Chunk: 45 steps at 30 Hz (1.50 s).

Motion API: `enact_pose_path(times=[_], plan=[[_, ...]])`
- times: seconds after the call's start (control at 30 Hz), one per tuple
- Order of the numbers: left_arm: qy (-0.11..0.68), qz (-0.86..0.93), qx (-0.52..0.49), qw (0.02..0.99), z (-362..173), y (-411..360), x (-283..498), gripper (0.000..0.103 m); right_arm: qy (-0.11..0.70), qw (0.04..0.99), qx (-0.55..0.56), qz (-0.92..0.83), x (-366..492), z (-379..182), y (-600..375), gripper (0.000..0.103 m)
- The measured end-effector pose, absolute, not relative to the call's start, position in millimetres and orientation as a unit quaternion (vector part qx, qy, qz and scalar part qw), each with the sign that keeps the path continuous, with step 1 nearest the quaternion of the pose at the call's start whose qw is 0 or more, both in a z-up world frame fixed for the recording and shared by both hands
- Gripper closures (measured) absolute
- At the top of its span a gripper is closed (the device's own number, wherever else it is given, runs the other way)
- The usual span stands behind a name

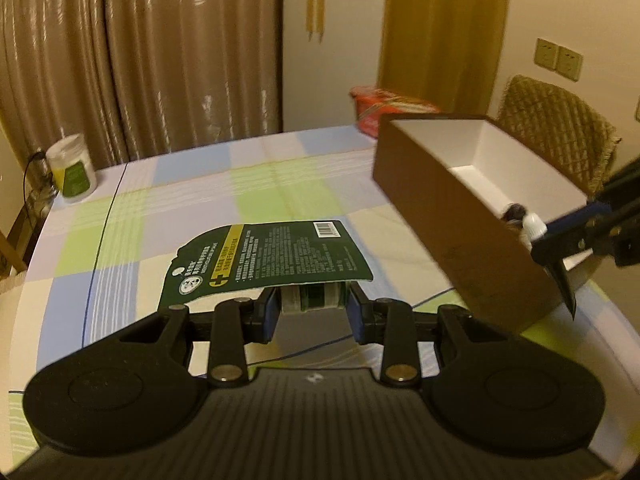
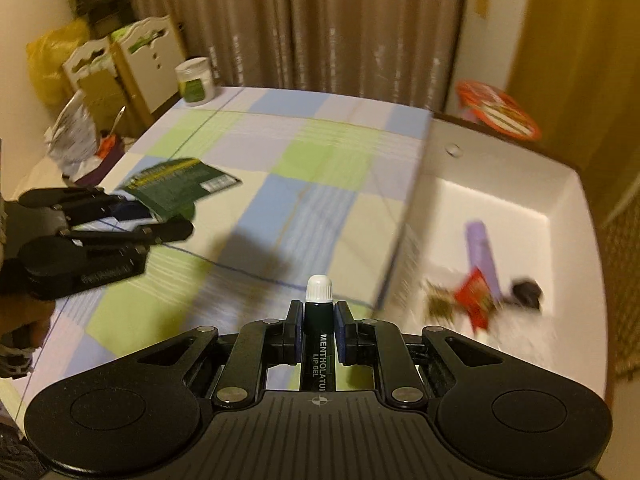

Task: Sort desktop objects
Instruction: 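Carry the swab card with left tool while right tool carries the lip balm to the box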

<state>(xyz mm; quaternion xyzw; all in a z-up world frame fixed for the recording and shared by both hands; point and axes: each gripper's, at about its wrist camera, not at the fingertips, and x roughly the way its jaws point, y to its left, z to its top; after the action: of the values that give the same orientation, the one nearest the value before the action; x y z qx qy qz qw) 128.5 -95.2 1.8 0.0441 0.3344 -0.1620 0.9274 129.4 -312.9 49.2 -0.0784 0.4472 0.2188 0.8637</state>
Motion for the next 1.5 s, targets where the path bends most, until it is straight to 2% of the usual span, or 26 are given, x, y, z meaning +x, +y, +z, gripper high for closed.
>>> enact_pose_path(times=[0.27,0.63,0.97,1.5], plan=[[0.311,-0.151,0.066,0.936,28,-176,88,0.073,0.439,0.865,-0.056,0.237,98,50,-394,0.089],[0.331,-0.161,0.062,0.928,44,-293,49,0.073,0.431,0.866,-0.041,0.250,71,53,-497,0.089],[0.314,-0.188,0.087,0.927,59,-317,46,0.073,0.428,0.875,-0.027,0.225,62,57,-513,0.089],[0.314,-0.208,0.108,0.920,53,-325,73,0.073,0.410,0.888,-0.034,0.208,89,66,-516,0.089]])
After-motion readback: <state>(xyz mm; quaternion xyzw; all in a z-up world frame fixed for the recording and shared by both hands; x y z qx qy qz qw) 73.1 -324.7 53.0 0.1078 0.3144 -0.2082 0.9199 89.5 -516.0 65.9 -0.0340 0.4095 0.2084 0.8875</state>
